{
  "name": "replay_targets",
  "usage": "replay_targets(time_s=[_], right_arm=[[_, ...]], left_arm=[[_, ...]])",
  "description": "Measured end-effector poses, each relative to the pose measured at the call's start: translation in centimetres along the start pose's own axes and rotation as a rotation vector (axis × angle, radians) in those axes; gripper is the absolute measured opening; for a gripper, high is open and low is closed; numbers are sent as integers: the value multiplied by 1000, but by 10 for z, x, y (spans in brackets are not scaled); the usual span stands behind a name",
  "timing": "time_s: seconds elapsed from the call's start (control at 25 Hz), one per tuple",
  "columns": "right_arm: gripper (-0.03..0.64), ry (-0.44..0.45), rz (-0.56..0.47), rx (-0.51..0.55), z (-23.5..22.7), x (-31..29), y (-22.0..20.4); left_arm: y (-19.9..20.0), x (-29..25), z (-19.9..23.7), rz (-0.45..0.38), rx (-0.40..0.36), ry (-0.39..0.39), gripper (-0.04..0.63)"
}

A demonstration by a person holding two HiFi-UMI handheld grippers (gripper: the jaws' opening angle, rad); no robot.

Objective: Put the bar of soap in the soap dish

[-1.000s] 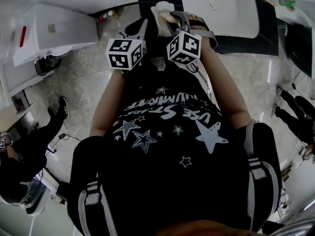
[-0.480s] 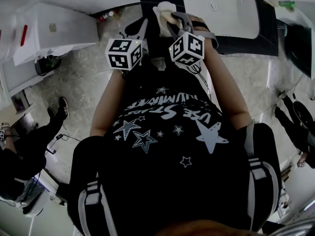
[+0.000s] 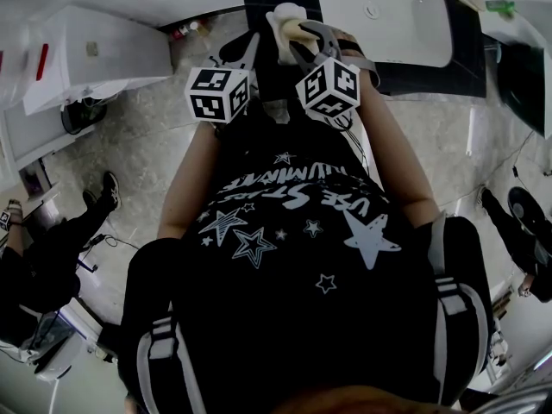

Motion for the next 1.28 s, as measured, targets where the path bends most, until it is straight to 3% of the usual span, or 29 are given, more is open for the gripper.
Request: replay_targets(time_s=[0.36, 0.6, 0.88, 1.04, 1.28], right_arm=[[152, -31, -46, -83, -4, 14, -1], [170, -11, -12, -70, -15, 29, -33], [179, 26, 53, 68, -6, 18, -60], [195, 78, 34, 136, -5, 0, -70], [195, 57, -5, 227, -13, -13, -77]], left_arm=[[-2, 3, 1, -2, 8, 11, 17], [-3, 3, 1, -4, 8, 14, 17], [-2, 9, 2, -6, 10, 25, 18], [-5, 7, -2, 3, 14, 49, 17], [-9, 2, -6, 7, 21, 79, 17]])
Point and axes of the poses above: the fingertips, and each gripper's own axes: x backward along the fingers, z to its left, y out of its top, the point moved 10 cm from there along x, backward along the fingers, and after that the axes turned 13 degrees about x, right-handed, at the moved point
